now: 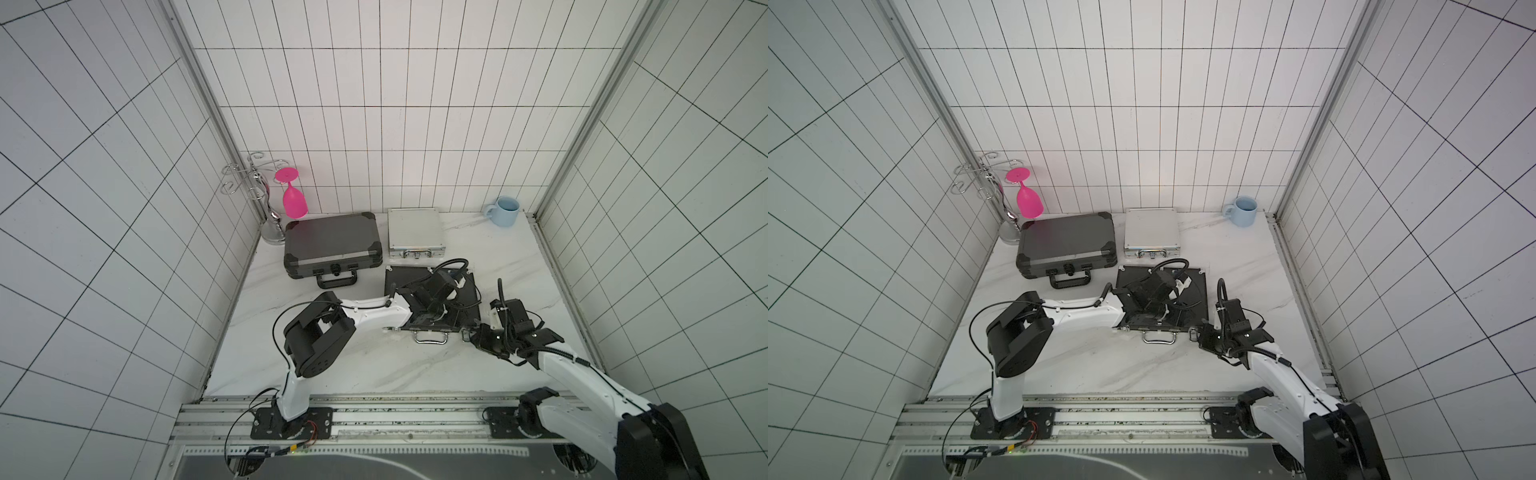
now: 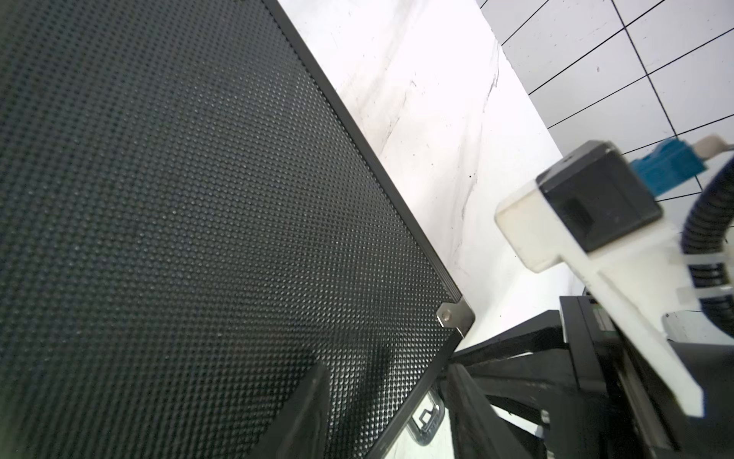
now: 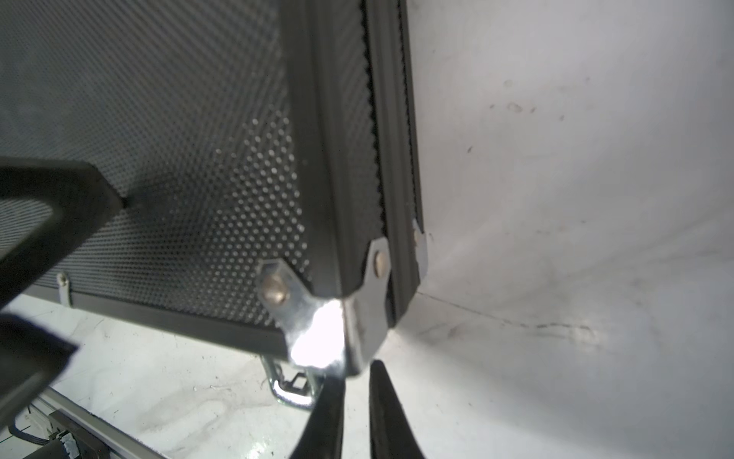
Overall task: Close the poker set cases
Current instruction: Fasten the fastener on the poker set case.
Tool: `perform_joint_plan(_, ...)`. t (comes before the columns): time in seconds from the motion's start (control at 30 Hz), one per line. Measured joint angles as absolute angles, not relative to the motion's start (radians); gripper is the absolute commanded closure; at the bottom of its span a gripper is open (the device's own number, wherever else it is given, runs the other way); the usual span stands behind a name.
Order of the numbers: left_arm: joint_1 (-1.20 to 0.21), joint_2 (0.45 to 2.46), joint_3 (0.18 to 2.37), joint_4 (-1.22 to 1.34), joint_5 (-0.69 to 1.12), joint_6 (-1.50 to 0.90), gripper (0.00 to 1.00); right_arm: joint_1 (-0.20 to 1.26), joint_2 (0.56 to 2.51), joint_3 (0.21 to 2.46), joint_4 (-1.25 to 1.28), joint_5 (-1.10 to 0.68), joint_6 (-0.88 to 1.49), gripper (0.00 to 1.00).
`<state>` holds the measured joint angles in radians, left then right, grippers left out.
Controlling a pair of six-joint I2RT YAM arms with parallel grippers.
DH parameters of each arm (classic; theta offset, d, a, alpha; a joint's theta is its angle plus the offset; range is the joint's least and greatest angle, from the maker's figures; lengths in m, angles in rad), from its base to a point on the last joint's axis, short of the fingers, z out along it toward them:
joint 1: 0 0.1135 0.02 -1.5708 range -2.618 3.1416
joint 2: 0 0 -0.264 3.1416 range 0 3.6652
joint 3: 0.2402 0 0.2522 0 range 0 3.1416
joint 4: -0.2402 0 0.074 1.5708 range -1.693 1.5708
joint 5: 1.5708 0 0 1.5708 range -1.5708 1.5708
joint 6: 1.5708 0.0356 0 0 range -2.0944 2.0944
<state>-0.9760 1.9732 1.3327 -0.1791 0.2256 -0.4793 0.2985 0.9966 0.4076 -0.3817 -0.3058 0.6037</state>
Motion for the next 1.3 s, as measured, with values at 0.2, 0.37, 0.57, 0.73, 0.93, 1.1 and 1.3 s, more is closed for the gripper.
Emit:
perform_joint_plan(0.2, -0.973, 1.972, 1.324, -0.166, 0.233, -0.482, 0.49, 0.299, 0.984, 0.430, -0.460, -0.302, 0.589, 0.90)
perform_joint_plan(0.37, -0.973, 1.967, 1.308, -0.143, 0.234, -0.486, 0.49, 0.299, 0.979, 0.496, -0.485, -0.310, 0.582, 0.99)
perform_joint_plan(0.57, -0.973, 1.966, 1.307, -0.141, 0.234, -0.485, 0.49, 0.299, 1.046, 0.535, -0.466, -0.326, 0.577, 0.99)
perform_joint_plan(0.73, -0.973, 1.966, 1.307, -0.142, 0.235, -0.486, 0.50, 0.299, 1.060, 0.534, -0.426, -0.332, 0.583, 0.99)
perform_joint_plan(0.93, -0.973, 1.967, 1.313, -0.150, 0.237, -0.486, 0.49, 0.299, 1.069, 0.517, -0.384, -0.334, 0.588, 0.99)
perform_joint_plan(1.1, -0.973, 1.970, 1.320, -0.158, 0.238, -0.486, 0.49, 0.299, 1.058, 0.509, -0.376, -0.342, 0.590, 0.98)
perform_joint_plan(1.3, -0.972, 1.972, 1.328, -0.171, 0.241, -0.486, 0.49, 0.299, 1.022, 0.488, -0.383, -0.332, 0.594, 0.98)
